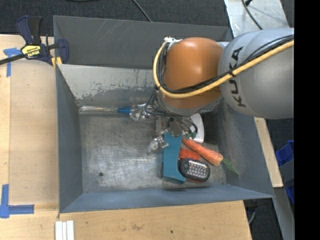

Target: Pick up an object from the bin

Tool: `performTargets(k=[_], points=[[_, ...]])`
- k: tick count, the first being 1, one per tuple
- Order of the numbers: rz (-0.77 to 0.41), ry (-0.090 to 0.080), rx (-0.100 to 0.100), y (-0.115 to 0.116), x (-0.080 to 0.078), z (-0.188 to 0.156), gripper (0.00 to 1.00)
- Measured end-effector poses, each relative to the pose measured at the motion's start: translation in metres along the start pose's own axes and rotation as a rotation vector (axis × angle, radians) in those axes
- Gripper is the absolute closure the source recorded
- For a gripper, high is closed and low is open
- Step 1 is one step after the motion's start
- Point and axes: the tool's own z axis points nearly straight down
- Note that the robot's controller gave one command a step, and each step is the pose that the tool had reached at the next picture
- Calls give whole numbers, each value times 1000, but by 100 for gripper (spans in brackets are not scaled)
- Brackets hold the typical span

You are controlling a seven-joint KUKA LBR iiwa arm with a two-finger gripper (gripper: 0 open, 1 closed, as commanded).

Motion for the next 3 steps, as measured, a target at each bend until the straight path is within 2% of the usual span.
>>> performTargets(k=[1,2,3], points=[[11,11,2,-49,14,28,0],[-86,11,0,-51,51,1,0],[63,3,3,-79,59,27,0]])
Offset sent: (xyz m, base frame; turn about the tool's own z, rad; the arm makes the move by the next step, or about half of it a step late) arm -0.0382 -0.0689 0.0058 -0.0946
